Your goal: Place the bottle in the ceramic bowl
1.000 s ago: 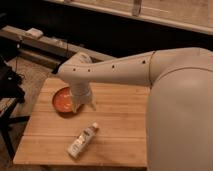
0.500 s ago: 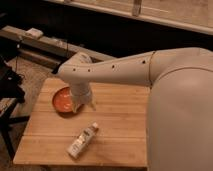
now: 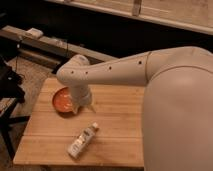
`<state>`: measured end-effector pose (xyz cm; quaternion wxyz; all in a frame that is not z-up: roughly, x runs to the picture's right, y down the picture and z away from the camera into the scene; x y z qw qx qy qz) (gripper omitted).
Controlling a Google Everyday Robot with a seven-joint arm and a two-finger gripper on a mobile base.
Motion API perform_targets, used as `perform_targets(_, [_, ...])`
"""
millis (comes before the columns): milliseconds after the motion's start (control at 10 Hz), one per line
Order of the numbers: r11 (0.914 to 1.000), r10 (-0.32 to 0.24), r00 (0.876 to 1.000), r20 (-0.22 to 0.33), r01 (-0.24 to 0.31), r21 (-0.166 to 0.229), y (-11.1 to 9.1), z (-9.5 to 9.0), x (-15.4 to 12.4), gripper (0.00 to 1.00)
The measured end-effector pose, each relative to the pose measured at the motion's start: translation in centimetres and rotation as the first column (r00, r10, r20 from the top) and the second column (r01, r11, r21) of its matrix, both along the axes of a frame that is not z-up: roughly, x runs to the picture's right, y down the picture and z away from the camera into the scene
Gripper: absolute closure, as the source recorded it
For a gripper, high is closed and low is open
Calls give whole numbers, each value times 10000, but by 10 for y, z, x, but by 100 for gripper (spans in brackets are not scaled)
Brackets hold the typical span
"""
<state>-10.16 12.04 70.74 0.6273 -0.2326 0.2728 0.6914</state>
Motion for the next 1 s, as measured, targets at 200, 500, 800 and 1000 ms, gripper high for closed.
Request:
perform_targets(200, [9966, 820, 9937, -763, -817, 71, 0, 1, 3, 35])
perform_targets(500, [9962, -871, 9920, 914, 864, 109, -5, -1, -2, 35])
perform_targets(800, [9961, 886, 9961, -48, -886, -15, 30, 3, -7, 35])
perform_targets(1000, [9899, 1416, 9897, -203, -1415, 59, 36, 6, -11, 35])
